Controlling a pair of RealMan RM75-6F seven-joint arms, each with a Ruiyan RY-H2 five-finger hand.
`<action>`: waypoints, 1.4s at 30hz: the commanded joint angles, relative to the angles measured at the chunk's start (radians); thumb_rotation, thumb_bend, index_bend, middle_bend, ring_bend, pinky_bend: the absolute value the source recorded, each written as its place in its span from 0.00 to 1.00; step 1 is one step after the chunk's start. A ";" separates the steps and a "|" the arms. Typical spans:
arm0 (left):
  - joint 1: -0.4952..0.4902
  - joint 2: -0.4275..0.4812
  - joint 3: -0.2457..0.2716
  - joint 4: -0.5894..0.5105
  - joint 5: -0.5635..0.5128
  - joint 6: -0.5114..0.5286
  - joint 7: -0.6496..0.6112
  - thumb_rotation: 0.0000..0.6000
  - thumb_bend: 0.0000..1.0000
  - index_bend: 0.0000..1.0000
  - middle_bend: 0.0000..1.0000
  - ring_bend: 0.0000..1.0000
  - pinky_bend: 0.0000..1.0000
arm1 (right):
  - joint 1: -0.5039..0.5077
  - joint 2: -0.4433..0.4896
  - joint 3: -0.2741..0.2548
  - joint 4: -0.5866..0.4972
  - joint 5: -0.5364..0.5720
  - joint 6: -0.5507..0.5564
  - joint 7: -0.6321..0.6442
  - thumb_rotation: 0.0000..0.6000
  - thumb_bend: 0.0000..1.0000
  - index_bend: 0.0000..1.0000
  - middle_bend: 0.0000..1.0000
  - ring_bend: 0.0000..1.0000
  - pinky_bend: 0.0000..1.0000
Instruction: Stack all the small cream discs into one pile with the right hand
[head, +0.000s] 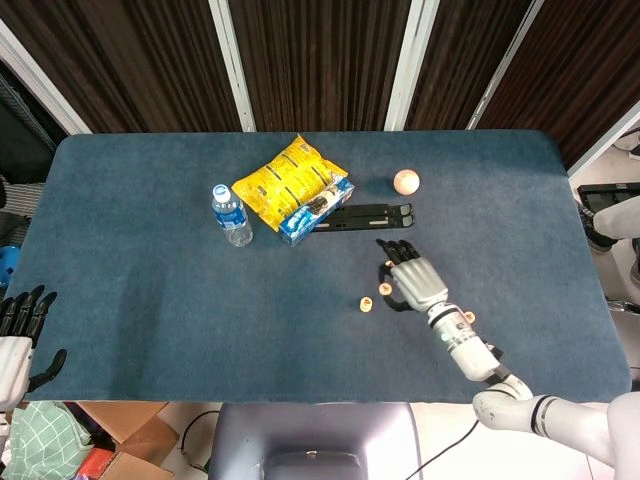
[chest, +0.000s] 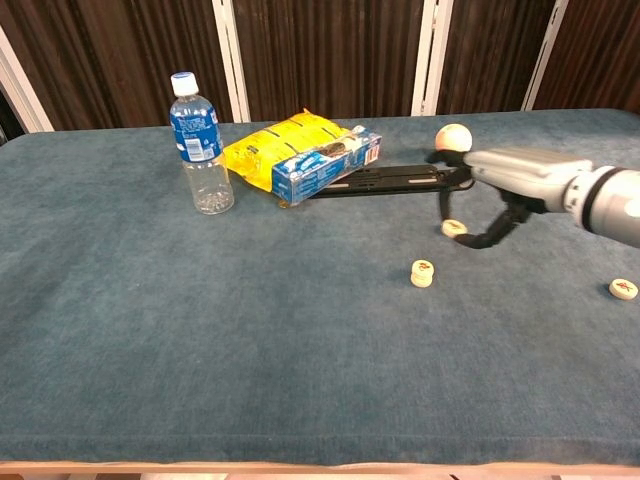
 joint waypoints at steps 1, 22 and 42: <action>0.001 0.001 0.000 0.000 0.000 0.002 -0.002 1.00 0.35 0.00 0.00 0.00 0.09 | 0.050 -0.028 0.039 -0.070 0.046 0.000 -0.125 1.00 0.49 0.69 0.05 0.00 0.00; 0.015 0.011 -0.001 -0.009 0.010 0.031 -0.004 1.00 0.35 0.00 0.00 0.00 0.09 | 0.093 -0.031 -0.022 -0.077 0.209 -0.041 -0.355 1.00 0.49 0.68 0.05 0.00 0.00; 0.015 0.016 -0.005 -0.008 0.010 0.034 -0.016 1.00 0.35 0.00 0.00 0.00 0.09 | 0.107 -0.069 -0.052 -0.023 0.219 -0.042 -0.369 1.00 0.49 0.60 0.05 0.00 0.00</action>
